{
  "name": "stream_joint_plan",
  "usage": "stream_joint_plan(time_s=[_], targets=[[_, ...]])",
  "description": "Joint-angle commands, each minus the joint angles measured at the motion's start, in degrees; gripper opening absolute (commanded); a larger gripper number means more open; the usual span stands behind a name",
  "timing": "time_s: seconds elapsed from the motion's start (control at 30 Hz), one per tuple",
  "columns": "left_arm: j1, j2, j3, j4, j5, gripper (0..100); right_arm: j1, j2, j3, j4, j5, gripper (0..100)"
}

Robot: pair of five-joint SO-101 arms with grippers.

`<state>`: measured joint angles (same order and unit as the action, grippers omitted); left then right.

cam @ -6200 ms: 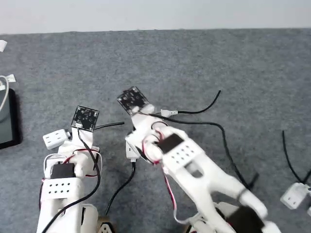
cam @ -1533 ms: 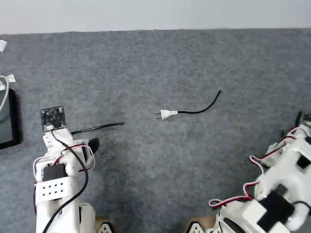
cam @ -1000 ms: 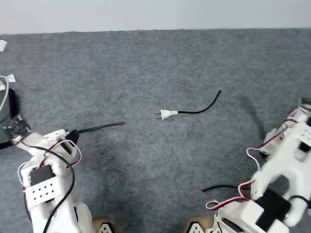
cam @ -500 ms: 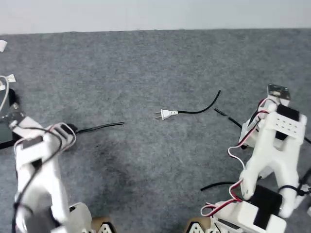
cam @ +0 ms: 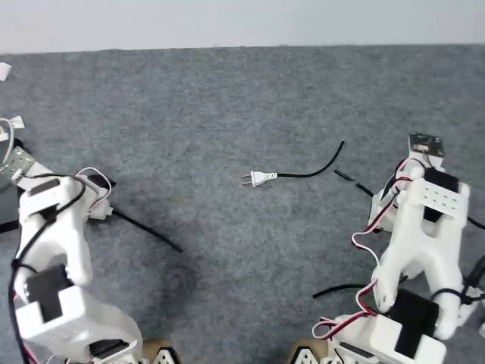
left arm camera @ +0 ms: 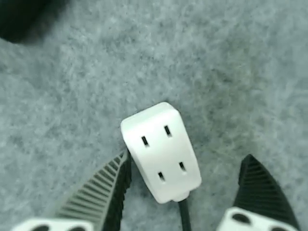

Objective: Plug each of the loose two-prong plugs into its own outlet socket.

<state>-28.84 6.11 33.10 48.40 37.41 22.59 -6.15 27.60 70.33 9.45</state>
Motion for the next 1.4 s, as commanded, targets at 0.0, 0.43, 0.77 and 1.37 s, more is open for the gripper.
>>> stream_joint_plan(time_s=[0.0,0.43,0.77,1.37], targets=[[0.09,2.55,-6.46,4.4,0.62,30,-0.48,-1.89,-0.35,-0.4,1.14,15.1],[8.97,7.38,-12.18,10.2,-11.78,1,-0.48,-1.8,4.48,-5.14,-4.84,15.1],[9.93,7.38,-12.26,10.2,-11.96,1,-1.54,-1.8,11.6,-14.46,-3.08,15.0],[36.57,-10.9,-1.27,13.01,-11.96,1,-2.95,-1.89,14.07,-17.01,-4.4,15.0]])
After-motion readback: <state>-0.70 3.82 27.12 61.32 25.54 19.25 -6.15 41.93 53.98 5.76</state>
